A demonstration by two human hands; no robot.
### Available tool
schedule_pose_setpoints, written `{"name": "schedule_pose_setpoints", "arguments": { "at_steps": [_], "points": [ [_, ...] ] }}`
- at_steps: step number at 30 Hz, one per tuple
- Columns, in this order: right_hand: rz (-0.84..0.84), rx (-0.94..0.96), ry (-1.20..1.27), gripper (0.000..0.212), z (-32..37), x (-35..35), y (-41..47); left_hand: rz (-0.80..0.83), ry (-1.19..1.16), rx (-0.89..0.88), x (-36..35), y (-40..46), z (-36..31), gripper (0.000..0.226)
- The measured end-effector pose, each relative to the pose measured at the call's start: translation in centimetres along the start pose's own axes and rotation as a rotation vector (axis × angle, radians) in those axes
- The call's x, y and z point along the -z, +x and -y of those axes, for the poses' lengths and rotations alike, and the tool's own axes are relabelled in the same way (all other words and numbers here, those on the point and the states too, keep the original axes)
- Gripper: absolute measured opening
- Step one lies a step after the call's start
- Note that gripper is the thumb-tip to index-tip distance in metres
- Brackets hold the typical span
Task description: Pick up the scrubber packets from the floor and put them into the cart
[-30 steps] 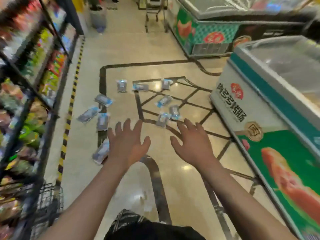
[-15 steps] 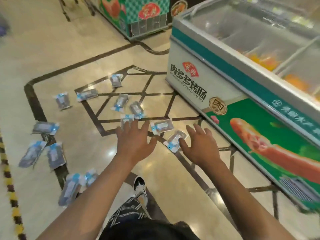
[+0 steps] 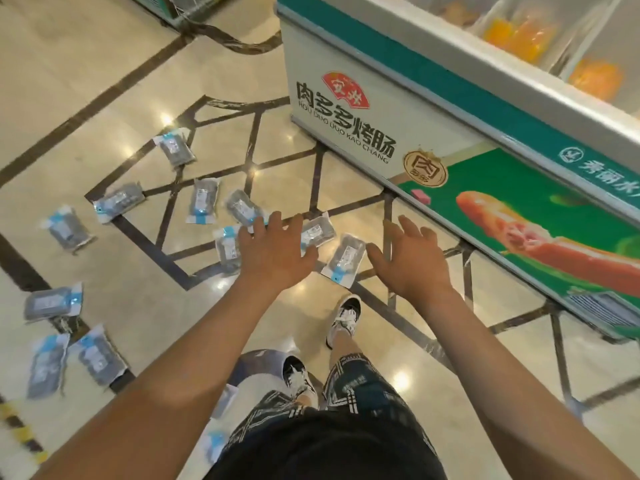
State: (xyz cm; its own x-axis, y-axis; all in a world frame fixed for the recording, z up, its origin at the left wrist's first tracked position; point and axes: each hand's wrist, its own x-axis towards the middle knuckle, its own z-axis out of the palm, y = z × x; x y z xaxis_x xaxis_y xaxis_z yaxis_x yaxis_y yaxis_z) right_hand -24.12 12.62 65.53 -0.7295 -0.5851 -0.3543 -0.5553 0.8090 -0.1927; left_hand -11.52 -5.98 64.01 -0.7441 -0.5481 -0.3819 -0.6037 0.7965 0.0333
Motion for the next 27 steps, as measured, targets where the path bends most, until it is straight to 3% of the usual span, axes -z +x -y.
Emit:
{"name": "schedule_pose_setpoints", "arguments": {
  "at_steps": [8, 14, 19, 24, 27],
  "points": [
    [0.054, -0.032, 0.069, 0.062, -3.3, -1.8, 13.1, 0.101, -0.042, 0.05, -0.6, 13.6, -3.1, 0.062],
    [0.145, -0.006, 0.073, 0.066, -4.4, -8.0, 24.5, 0.184, -0.012, 0.105, -6.1, 23.8, -3.4, 0.065],
    [0.173, 0.009, 0.093, 0.064, -5.3, -18.6, 32.4, 0.205, 0.001, 0.086, -17.1, 31.4, -3.3, 0.086],
    [0.266, -0.024, 0.087, 0.066, -7.5, -33.7, 39.5, 0.361, -0.023, 0.09, -32.2, 40.8, -2.3, 0.064],
    [0.371, -0.062, 0.051, 0.063, -9.5, -45.1, 44.1, 0.426, -0.072, 0.126, -43.5, 46.8, -1.4, 0.067]
  ]
}}
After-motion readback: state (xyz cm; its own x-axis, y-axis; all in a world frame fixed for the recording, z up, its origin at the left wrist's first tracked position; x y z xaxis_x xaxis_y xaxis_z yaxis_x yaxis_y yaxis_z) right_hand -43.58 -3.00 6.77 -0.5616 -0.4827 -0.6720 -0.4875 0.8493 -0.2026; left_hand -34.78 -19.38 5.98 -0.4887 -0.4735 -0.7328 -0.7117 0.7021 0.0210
